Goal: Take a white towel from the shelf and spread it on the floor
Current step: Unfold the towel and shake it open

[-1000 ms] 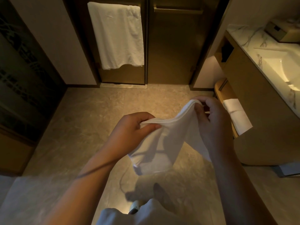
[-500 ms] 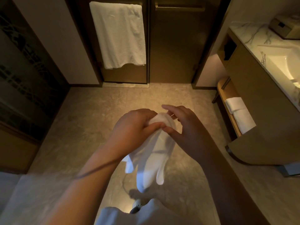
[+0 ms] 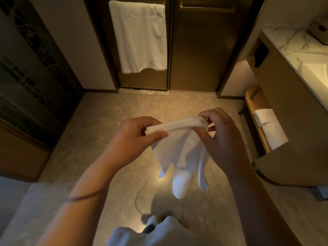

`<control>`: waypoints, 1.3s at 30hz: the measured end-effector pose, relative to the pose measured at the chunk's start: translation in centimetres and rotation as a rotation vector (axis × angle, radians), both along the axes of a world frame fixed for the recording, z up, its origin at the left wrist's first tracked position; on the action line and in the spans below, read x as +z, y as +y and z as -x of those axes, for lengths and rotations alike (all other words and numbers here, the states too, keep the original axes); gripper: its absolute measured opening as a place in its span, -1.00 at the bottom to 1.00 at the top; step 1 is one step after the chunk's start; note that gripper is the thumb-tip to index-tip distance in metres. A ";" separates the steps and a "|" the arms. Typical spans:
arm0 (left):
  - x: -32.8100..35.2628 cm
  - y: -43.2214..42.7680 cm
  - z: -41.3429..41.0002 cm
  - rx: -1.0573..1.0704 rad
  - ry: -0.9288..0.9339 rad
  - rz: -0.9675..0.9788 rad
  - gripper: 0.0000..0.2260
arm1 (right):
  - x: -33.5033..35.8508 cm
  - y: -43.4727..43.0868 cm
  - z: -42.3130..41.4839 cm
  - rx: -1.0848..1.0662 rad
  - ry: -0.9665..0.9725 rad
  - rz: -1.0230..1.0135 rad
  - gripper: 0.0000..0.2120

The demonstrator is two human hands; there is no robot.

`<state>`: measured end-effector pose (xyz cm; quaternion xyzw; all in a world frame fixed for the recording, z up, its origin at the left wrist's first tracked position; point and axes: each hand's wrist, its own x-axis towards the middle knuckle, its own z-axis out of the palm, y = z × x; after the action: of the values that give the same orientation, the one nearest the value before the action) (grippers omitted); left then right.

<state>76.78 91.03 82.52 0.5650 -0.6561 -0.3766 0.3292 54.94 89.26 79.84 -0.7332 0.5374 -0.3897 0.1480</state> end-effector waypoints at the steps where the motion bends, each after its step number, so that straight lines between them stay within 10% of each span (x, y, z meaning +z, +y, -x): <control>1: 0.0 0.1 0.1 0.011 0.027 0.002 -0.93 | 0.1 0.0 0.0 -0.004 -0.006 -0.003 -0.88; 22: -1.8 -0.5 4.3 0.179 0.392 -0.188 -0.82 | -1.1 3.4 -4.1 -0.070 -0.242 -0.170 -0.64; 39: -1.8 0.4 3.9 0.113 0.373 -0.184 -0.81 | -1.7 3.3 -4.1 -0.149 -0.124 -0.039 -0.90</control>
<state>72.88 91.44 80.75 0.5490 -0.5139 -0.5141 0.4126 59.01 92.56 78.10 -0.6627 0.5877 -0.4334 0.1659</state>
